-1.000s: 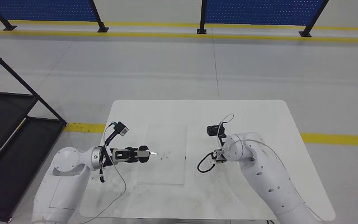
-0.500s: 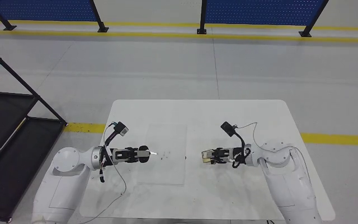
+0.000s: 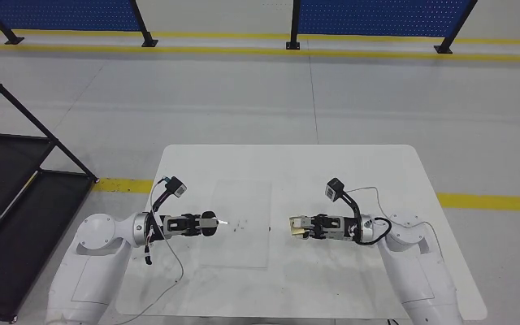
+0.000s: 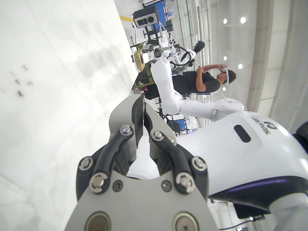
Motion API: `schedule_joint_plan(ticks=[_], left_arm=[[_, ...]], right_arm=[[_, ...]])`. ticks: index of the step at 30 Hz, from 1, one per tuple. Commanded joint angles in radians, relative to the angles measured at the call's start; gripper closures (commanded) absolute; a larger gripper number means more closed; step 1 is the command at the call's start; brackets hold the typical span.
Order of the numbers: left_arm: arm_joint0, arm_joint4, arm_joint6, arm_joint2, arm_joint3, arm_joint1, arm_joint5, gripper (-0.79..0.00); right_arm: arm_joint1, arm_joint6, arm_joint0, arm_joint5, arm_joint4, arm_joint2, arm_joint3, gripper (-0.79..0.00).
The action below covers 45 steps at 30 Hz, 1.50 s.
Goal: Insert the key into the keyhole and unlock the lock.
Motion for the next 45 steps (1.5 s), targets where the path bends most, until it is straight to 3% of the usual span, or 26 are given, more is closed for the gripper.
schedule_joint_plan(ticks=[1,6,21,45], left_arm=[[0.0,0.0,0.0,0.0,0.0,0.0,0.0,0.0],[0.0,0.0,0.0,0.0,0.0,0.0,0.0,0.0],[0.0,0.0,0.0,0.0,0.0,0.0,0.0,0.0],[0.0,0.0,0.0,0.0,0.0,0.0,0.0,0.0]], right_arm=[[0.0,0.0,0.0,0.0,0.0,0.0,0.0,0.0],[0.0,-0.034,-0.01,-0.007,0.003,-0.002,-0.006,0.0],[0.012,-0.239,-0.136,-0.201,0.086,0.015,-0.073,0.0],[0.014,-0.245,-0.14,-0.203,0.091,0.013,-0.076,0.0]])
